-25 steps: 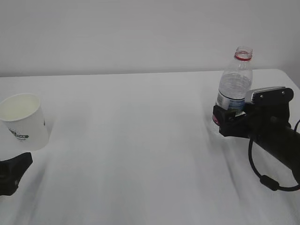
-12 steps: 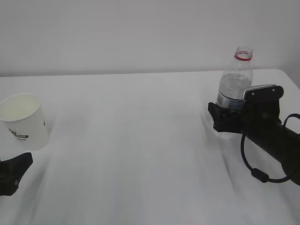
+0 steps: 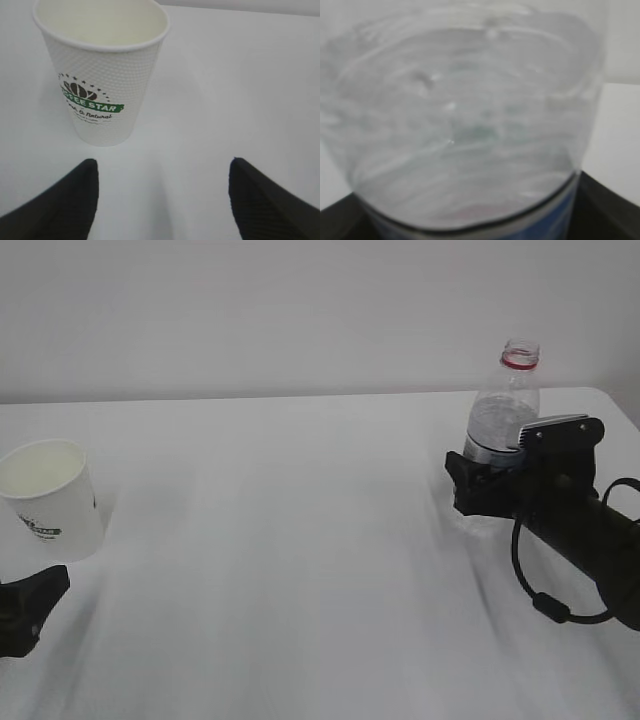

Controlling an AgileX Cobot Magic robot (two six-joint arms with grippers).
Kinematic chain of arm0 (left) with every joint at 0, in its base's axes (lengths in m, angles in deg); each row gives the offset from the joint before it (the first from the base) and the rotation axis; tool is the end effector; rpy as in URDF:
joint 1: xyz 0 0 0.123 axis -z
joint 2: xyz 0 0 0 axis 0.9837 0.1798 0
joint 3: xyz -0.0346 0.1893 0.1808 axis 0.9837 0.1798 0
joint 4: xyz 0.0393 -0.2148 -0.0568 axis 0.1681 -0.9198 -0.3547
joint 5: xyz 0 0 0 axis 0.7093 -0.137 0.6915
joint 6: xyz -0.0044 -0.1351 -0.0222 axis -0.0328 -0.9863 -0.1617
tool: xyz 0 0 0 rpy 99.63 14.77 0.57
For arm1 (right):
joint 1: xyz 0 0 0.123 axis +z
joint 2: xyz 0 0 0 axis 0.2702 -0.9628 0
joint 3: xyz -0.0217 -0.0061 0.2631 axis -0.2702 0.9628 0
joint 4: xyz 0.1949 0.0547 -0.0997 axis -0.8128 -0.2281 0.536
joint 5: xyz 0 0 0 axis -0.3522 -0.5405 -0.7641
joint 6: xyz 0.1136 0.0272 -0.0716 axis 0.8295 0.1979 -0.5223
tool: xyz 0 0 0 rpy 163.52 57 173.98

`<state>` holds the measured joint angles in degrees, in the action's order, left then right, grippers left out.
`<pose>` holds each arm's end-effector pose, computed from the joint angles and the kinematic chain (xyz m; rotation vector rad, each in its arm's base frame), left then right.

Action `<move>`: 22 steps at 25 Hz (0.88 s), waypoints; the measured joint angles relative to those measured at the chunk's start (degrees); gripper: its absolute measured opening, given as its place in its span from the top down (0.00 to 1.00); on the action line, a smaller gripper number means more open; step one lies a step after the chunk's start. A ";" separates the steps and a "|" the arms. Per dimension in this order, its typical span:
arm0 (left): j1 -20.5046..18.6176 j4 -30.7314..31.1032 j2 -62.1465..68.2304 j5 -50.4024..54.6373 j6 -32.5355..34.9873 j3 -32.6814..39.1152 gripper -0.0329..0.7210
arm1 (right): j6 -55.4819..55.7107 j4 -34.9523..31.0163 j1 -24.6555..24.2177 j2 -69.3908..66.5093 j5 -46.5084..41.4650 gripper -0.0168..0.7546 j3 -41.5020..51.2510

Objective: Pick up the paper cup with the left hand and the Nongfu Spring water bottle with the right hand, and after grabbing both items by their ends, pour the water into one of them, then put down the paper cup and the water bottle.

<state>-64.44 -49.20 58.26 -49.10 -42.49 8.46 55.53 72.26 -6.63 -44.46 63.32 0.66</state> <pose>0.2070 -0.0528 0.1075 0.0293 1.9649 -0.2957 0.3661 0.0746 0.0838 -0.2373 1.7723 0.2089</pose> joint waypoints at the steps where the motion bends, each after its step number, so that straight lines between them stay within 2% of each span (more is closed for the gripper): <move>1: 0.00 0.00 0.00 0.00 0.00 0.00 0.18 | 0.00 0.00 0.00 0.00 0.00 0.24 0.00; 15: 0.00 0.00 0.00 0.00 0.00 0.00 0.18 | -0.34 0.69 0.00 0.00 0.12 0.40 0.00; 22: 0.00 0.00 0.00 0.00 0.00 0.00 0.18 | -0.42 1.53 0.00 0.00 0.12 0.41 0.00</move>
<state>-64.44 -49.20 58.26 -49.10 -42.49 8.46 55.11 73.79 -6.63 -44.46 63.44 0.66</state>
